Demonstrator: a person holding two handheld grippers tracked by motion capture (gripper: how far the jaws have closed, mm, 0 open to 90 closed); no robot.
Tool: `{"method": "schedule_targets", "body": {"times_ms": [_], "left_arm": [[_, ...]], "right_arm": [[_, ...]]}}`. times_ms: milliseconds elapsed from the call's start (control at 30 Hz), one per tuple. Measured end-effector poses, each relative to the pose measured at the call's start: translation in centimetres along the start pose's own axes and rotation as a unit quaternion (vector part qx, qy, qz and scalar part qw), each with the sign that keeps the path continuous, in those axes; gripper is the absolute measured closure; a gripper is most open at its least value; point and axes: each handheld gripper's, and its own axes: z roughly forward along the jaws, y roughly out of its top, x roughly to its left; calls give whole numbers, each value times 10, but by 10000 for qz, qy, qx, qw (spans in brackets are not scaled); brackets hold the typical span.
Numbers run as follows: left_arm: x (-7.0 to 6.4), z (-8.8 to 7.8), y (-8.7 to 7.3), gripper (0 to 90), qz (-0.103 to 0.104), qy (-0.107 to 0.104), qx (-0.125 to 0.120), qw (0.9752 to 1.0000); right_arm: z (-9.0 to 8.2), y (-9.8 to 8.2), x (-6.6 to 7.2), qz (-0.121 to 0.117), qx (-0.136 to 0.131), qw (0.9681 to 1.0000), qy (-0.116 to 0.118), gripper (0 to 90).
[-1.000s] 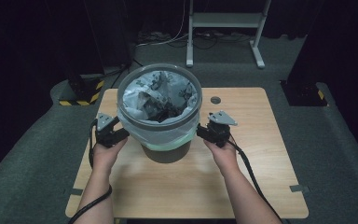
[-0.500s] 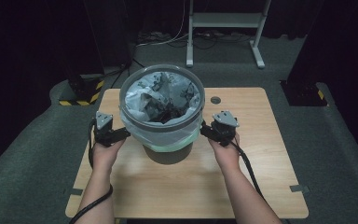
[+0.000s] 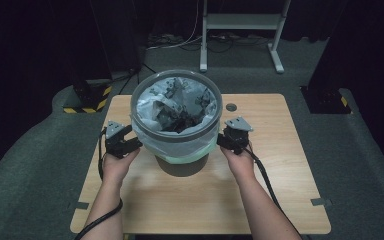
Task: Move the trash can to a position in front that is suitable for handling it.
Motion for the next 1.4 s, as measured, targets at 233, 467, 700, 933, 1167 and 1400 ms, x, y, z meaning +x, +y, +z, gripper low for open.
{"method": "schedule_targets", "body": {"times_ms": [233, 467, 700, 933, 1167, 1400], "left_arm": [[-11, 0, 0, 423, 41, 97, 68, 9999], [-20, -3, -1, 426, 221, 19, 182, 9996], [-29, -5, -3, 370, 342, 39, 259, 9991], [-27, -5, -6, 171, 549, 345, 60, 9979], [-24, 0, -10, 233, 487, 90, 227, 9985], [-27, 3, -10, 362, 461, -124, 385, 9981]], "right_arm": [[-13, -5, 0, -70, -98, 9999, 63, 329], [-24, -15, -7, 35, -224, 9995, 217, 334], [-37, -24, -14, 105, -266, 9994, 169, 298], [-39, -26, -20, 169, -182, 9997, -21, 168], [-26, -23, -23, 294, -127, 9993, -196, 175], [-17, -24, -19, 342, -6, 9994, -30, 241]]}}
